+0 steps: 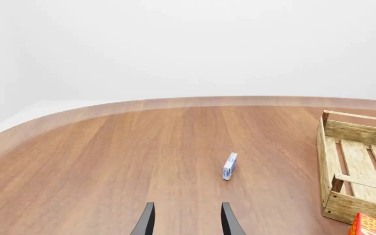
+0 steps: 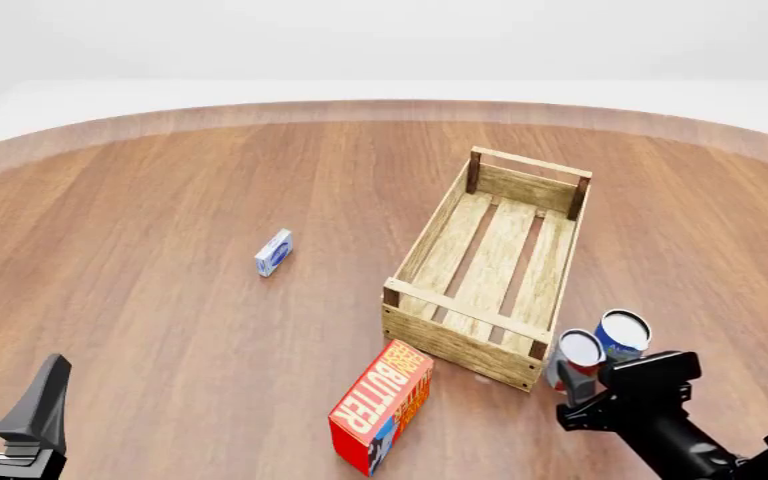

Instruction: Pick up the tomato sauce, and put it in the wooden tray.

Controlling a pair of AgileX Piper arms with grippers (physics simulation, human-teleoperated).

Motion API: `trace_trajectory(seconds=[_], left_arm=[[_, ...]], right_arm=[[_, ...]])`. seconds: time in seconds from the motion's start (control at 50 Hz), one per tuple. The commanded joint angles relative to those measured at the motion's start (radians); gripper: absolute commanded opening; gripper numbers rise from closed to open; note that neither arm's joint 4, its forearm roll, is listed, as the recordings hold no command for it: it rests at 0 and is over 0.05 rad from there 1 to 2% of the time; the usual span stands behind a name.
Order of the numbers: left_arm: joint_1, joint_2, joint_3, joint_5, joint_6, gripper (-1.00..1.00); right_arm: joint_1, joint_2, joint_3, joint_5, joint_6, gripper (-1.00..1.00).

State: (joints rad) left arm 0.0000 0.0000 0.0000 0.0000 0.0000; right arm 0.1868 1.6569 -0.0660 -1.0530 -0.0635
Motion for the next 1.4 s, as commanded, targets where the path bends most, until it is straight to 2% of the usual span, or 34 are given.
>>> trace_trajectory(seconds=[0.02,0.3,0.5,0.76,1.0,1.4], left_arm=[[0.000,0.000,0.000,0.000,0.000,1.00],[0.000,0.000,0.000,0.000,0.000,1.00],[0.000,0.000,0.000,0.000,0.000,1.00],[0.000,0.000,0.000,0.000,0.000,1.00],[0.000,0.000,0.000,0.000,0.000,1.00],[0.000,0.000,0.000,0.000,0.000,1.00]], right_arm=[[-0.013,-0.048,0.002,0.041,0.004,-1.00],[-0.027,-0.211,0.006,0.166,-0.014,-1.00],[-0.032,-0.285,0.011,0.221,-0.014,-1.00],[-0.035,-0.421,-0.001,0.350,-0.024,-1.00],[-0.048,-0.581,-0.009,0.486,-0.027,-1.00],[-0.062,-0.871,-0.061,0.769,-0.047,-1.00]])
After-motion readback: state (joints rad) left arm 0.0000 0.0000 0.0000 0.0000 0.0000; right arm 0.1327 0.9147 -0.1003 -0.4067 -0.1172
